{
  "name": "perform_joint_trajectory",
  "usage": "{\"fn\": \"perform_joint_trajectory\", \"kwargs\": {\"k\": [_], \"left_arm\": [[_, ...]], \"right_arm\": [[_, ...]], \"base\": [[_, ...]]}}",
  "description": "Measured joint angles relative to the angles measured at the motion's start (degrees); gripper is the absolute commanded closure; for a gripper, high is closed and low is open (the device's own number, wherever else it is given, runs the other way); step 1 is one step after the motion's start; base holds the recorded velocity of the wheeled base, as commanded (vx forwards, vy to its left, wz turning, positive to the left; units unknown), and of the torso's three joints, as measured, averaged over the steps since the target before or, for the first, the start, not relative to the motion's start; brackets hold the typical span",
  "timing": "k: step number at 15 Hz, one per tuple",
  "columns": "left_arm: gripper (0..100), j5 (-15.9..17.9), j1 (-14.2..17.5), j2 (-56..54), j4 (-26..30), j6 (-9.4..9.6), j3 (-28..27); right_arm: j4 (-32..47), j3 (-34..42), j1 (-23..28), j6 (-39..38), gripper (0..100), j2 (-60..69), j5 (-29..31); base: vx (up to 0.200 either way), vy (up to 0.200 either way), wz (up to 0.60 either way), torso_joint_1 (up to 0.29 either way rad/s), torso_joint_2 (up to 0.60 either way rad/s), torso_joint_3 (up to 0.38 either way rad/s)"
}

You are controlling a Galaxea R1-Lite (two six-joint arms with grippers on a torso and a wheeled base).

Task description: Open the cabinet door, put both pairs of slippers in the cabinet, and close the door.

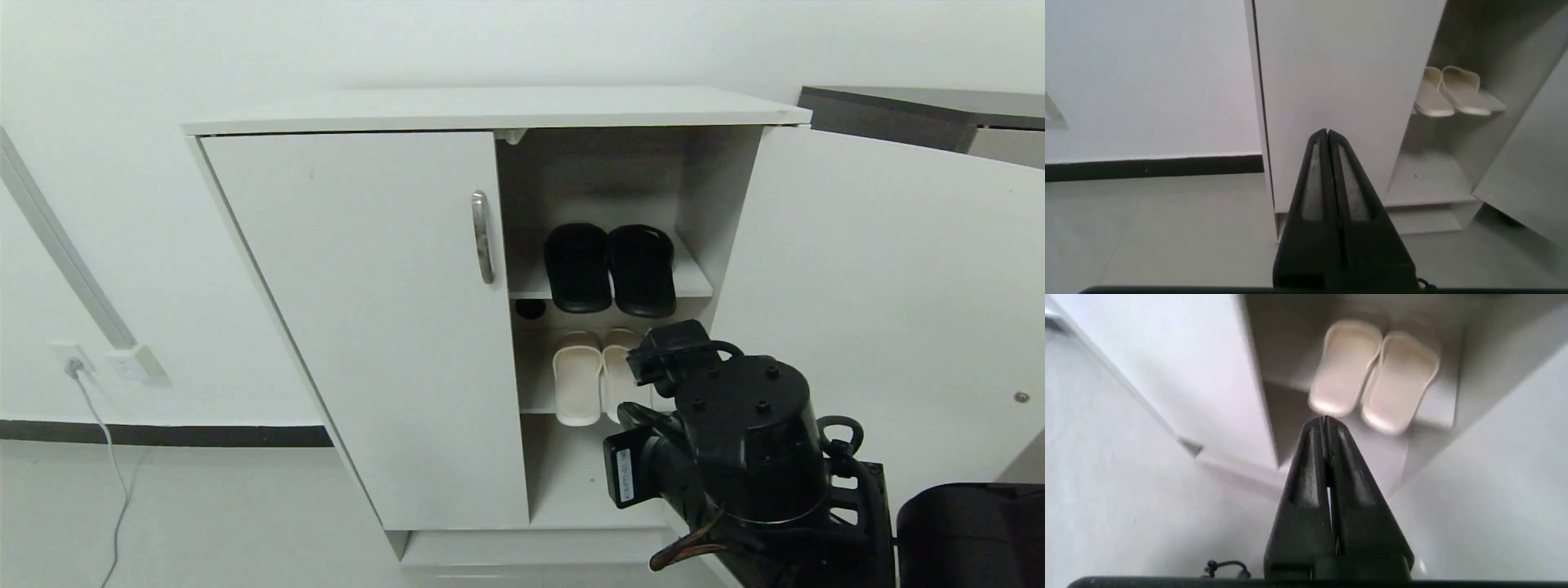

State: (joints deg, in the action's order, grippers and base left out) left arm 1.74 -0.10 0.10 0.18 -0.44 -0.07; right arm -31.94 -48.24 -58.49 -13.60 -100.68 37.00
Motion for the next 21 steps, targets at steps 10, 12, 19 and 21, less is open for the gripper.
{"fn": "perform_joint_trajectory", "kwargs": {"k": [10,12,19,21], "left_arm": [[100,0.0,0.0,0.0,0.0,-0.05,0.0],[100,0.0,0.0,0.0,0.0,-0.05,0.0],[100,0.0,0.0,0.0,0.0,-0.07,0.0],[100,0.0,0.0,0.0,0.0,-0.07,0.0]], "right_arm": [[0.0,1.1,0.9,1.7,100,-0.4,0.0],[0.0,1.1,0.7,1.7,100,-0.5,0.0],[-0.6,0.9,0.8,1.7,100,-0.6,0.0],[-0.6,0.9,0.8,1.8,100,-0.6,0.1]], "base": [[-0.08,0.0,0.0,0.0,0.0,0.001],[0.0,0.0,0.0,0.0,0.0,0.0],[0.0,0.0,0.0,0.0,-0.01,-0.005],[0.0,0.0,0.0,0.0,-0.2,-0.259]]}}
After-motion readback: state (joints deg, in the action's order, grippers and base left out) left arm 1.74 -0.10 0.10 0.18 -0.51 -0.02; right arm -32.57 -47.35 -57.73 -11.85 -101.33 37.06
